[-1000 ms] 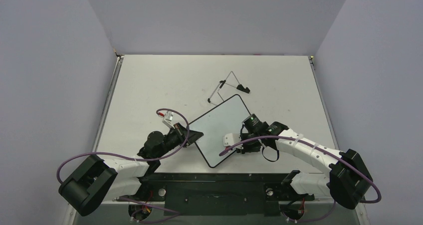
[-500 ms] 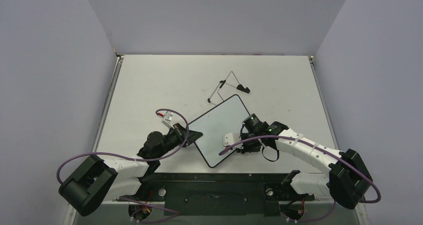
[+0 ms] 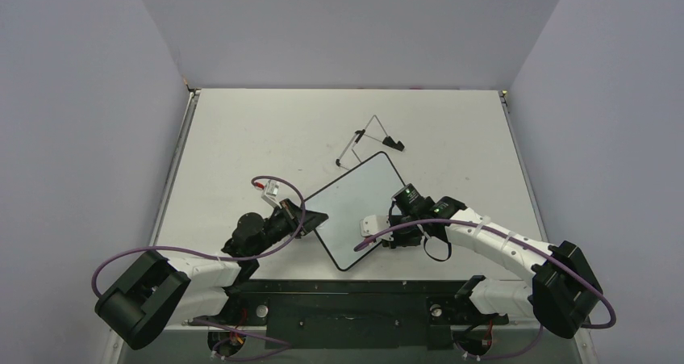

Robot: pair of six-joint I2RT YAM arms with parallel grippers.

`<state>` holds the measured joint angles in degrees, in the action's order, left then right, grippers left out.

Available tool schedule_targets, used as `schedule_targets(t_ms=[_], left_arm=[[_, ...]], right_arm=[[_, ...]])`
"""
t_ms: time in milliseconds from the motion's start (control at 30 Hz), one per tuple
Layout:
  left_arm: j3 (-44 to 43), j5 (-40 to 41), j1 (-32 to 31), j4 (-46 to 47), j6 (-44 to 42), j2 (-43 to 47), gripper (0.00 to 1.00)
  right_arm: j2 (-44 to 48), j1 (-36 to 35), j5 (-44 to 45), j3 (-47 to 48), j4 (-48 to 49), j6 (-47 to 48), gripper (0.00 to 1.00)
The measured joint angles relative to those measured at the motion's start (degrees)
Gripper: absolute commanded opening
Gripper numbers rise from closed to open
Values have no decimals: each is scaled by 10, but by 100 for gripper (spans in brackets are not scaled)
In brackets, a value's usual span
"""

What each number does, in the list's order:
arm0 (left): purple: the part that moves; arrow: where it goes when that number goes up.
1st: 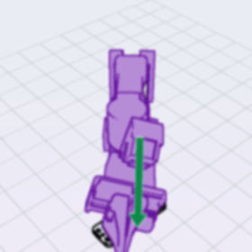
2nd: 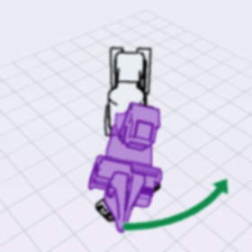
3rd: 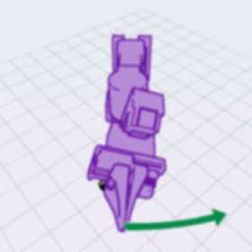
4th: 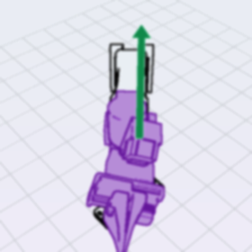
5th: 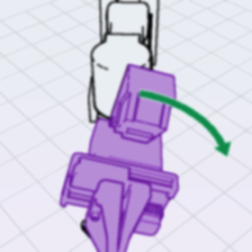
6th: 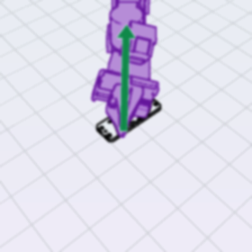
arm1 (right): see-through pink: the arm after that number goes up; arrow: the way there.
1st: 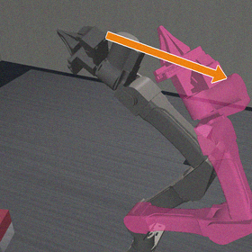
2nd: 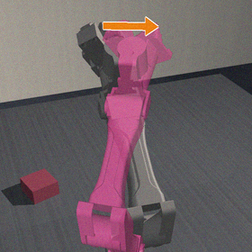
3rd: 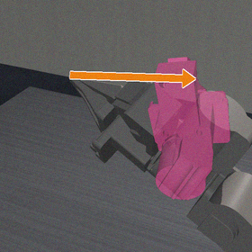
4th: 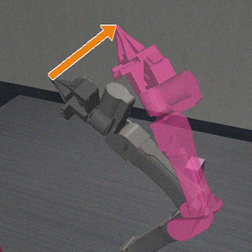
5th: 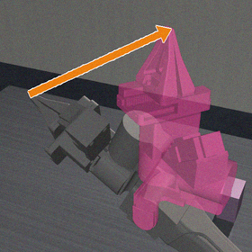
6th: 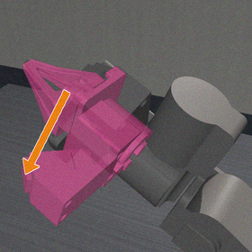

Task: Erase the whiteboard
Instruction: Erase the whiteboard at the center of the board.

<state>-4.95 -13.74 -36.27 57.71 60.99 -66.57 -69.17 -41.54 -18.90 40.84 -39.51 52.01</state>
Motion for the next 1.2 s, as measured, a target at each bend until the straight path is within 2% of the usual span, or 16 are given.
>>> schedule_targets(t_ms=[733, 867, 1000, 1200], left_arm=[[5, 0, 0, 17, 1, -23, 0], [5, 0, 0, 17, 1, -33, 0], [5, 0, 0, 23, 3, -43, 0], [5, 9, 2, 26, -1, -45, 0]], right_arm=[[1, 12, 16, 0, 0, 10, 0], [-2, -23, 44, 0, 9, 13, 0], [-40, -70, 67, 10, 26, 8, 0], [-106, -65, 104, 41, 59, -21, 0]])
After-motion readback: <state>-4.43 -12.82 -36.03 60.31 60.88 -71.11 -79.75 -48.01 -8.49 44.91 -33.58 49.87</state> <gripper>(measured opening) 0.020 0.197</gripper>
